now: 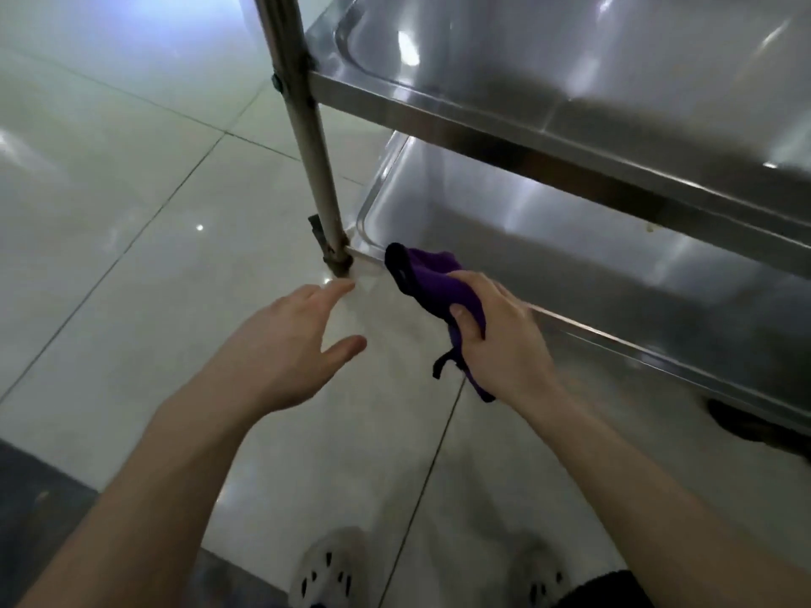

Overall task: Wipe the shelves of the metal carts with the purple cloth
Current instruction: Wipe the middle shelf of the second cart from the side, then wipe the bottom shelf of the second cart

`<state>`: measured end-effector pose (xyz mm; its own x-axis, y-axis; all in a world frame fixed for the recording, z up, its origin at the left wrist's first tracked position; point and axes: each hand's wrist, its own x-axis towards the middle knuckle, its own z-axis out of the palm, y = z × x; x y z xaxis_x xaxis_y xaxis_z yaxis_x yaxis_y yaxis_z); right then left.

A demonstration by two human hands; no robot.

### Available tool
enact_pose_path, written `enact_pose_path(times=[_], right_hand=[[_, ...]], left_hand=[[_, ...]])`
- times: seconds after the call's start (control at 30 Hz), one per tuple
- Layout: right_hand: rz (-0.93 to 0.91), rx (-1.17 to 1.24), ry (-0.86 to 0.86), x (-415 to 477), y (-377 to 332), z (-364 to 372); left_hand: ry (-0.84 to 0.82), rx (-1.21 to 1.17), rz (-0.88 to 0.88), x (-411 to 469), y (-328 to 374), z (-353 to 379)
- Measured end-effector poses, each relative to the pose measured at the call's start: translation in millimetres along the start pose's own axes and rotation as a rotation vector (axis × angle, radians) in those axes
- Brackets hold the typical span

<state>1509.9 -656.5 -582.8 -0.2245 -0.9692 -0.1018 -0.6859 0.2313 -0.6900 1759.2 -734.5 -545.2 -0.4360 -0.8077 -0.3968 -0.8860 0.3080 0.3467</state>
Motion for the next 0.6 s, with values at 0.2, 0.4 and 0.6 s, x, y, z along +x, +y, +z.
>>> enact_pose_path(times=[0.2, 0.4, 0.6], right_hand=[[0.129, 0.056, -0.167, -48, -78, -4], [0.093, 0.008, -0.304, -88, -193, -65], [0.101, 0.009, -0.334, -95, -327, -136]], left_hand=[[-0.088, -0.293, -0.215, -83, -6, 9], [-0.187, -0.432, -0.324, -198, 3, -73], [-0.131, -0.382, -0.355, -262, -11, -233]])
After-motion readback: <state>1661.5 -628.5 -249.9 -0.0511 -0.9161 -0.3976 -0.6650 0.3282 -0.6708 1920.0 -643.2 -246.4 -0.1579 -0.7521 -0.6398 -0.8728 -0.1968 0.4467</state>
